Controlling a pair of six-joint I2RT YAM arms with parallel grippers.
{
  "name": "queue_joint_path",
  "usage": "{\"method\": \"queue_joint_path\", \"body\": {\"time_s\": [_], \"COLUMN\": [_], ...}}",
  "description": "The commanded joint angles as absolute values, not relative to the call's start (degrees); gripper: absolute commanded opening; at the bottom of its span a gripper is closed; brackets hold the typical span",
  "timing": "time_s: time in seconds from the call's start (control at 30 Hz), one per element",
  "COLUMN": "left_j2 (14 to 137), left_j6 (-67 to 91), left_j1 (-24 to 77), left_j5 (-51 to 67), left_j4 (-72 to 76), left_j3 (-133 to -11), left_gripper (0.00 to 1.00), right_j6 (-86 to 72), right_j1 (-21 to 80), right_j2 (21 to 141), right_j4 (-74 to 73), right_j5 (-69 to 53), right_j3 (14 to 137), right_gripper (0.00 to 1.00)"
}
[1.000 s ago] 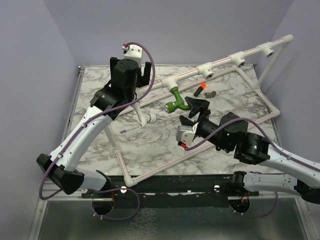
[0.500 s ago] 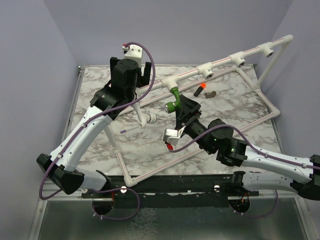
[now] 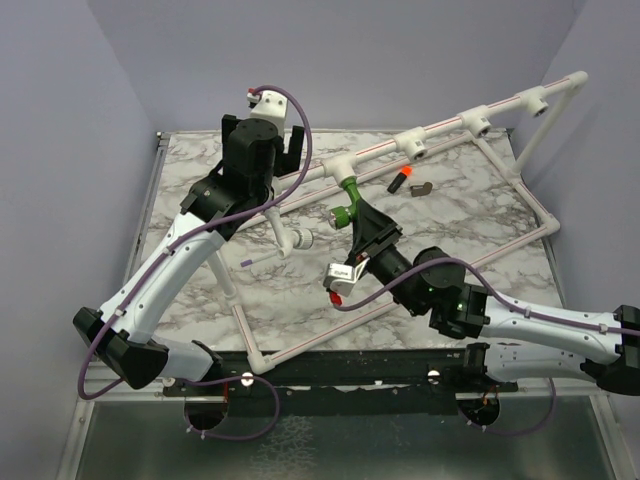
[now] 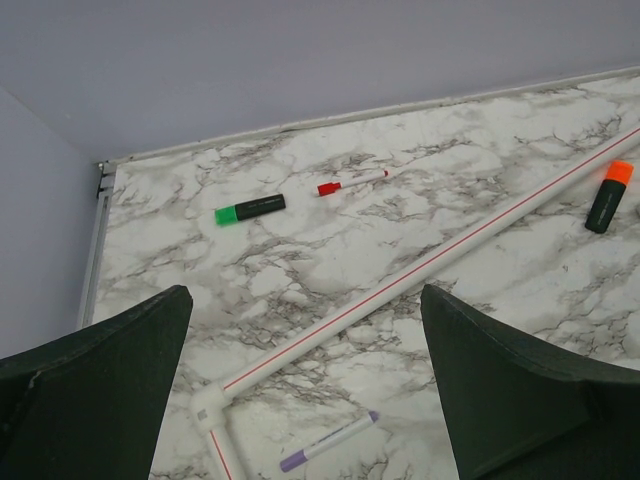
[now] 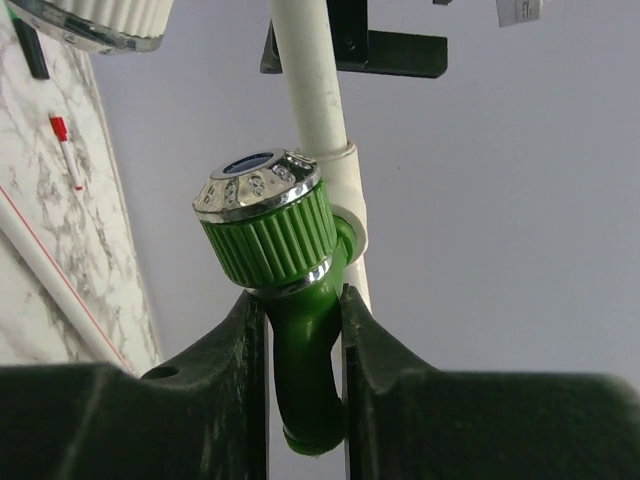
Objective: Install the water faucets
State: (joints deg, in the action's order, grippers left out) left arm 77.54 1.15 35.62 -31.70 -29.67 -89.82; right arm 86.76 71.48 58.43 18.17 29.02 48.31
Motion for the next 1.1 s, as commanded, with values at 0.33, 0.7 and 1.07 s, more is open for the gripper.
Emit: {"method": "queue_joint_path", "body": {"time_s": [0.33,0.7,1.07], "left_j2": [76.89,76.73,76.04], "left_j6": [0.44,0.61,0.55], "left_j1": [36.04,36.11,36.21], "left_j5": [-31.11,-30.82,-30.93], "left_j4": [-30.76,-30.76,-30.76], "left_j3": [-89.72,-89.78,-89.64], "left_gripper": [0.98,0.98,0.98], "right_j6": [35.19,12.25,20.69], "right_j1": [73.04,73.04,73.03], "right_j2": [58.99,57.19,56.02], "right_j4": [36.92,41.68,30.03], "right_j5": [33.70,37.32,32.27], "right_j3": [46.64,46.45,50.59], "right_gripper": [0.00,0.00,0.05]}}
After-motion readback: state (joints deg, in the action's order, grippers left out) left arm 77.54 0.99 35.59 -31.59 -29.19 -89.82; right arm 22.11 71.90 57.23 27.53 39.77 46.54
